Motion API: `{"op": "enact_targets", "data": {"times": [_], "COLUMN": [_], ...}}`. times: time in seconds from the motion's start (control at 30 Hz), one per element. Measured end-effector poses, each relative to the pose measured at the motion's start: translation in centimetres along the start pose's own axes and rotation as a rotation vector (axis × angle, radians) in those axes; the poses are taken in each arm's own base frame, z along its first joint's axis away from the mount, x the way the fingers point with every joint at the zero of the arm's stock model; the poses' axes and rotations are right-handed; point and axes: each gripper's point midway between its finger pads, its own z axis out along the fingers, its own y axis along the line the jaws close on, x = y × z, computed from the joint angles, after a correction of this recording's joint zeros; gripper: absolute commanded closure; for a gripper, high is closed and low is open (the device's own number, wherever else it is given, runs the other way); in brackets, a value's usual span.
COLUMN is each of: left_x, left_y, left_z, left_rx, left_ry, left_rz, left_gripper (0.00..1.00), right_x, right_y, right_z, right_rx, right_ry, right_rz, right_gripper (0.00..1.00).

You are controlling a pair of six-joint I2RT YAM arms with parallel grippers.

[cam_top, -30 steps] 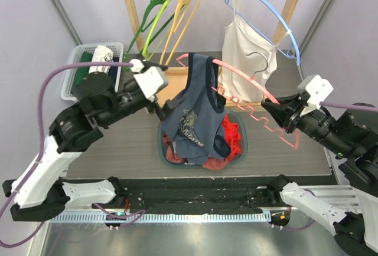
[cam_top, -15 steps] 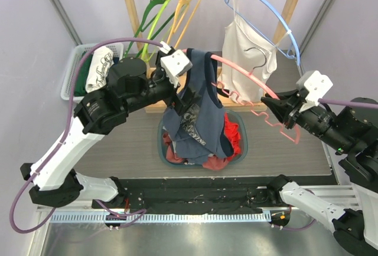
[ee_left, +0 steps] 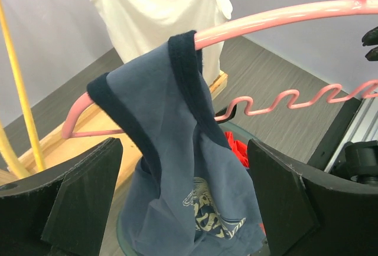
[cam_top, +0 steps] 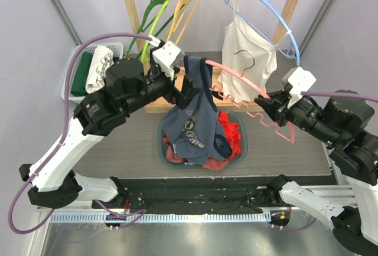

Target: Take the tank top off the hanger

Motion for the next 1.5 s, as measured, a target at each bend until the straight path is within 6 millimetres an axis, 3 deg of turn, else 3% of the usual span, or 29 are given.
{"op": "enact_targets", "data": {"times": [0.2, 0.33, 0.4, 0.73, 0.8, 0.83, 0.93, 1.0, 1.43, 1.47, 1.5], "left_x": [1.0, 0.8, 0.7, 2.3, 2.6, 2.6, 2.5, 2.4, 0.8, 0.3, 0.0], "left_y": [0.1, 0.2, 0.3, 0.6, 0.6, 0.6, 0.6, 0.8, 0.8, 0.8, 0.8], "left_z": [1.3, 1.6, 1.7, 4.6, 5.0, 5.1, 5.3, 5.3, 4.8, 4.6, 4.4], "left_rx": [-0.018, -0.032, -0.037, -0.079, -0.086, -0.088, -0.089, -0.093, -0.083, -0.081, -0.077], "left_ry": [0.024, 0.012, 0.007, 0.05, 0.059, 0.06, 0.056, 0.052, 0.011, 0.0, -0.009], "left_rz": [-0.026, -0.047, -0.056, -0.097, -0.098, -0.1, -0.101, -0.096, -0.097, -0.097, -0.097], "left_gripper": [0.14, 0.33, 0.36, 0.32, 0.45, 0.63, 0.88, 0.99, 1.0, 0.98, 0.86], "right_x": [0.2, 0.1, 0.0, -0.4, -0.3, -0.3, -0.4, -0.4, -0.3, -0.2, -0.2], "right_y": [0.1, 0.1, 0.1, 0.6, 0.7, 0.7, 0.8, 0.8, 0.8, 0.8, 0.9], "right_z": [0.3, 0.1, 0.0, -1.2, -1.3, -1.3, -1.4, -1.5, -2.5, -2.6, -2.7], "right_rx": [-0.007, -0.006, -0.006, -0.022, -0.024, -0.025, -0.026, -0.025, -0.009, -0.008, -0.008], "right_ry": [0.009, 0.003, -0.001, -0.021, -0.019, -0.019, -0.023, -0.026, -0.039, -0.04, -0.041], "right_rz": [0.002, 0.001, 0.0, 0.009, 0.014, 0.016, 0.025, 0.029, 0.029, 0.029, 0.029], "right_gripper": [0.99, 0.99, 0.99, 0.99, 0.99, 0.99, 0.99, 0.99, 0.99, 0.99, 0.99]}}
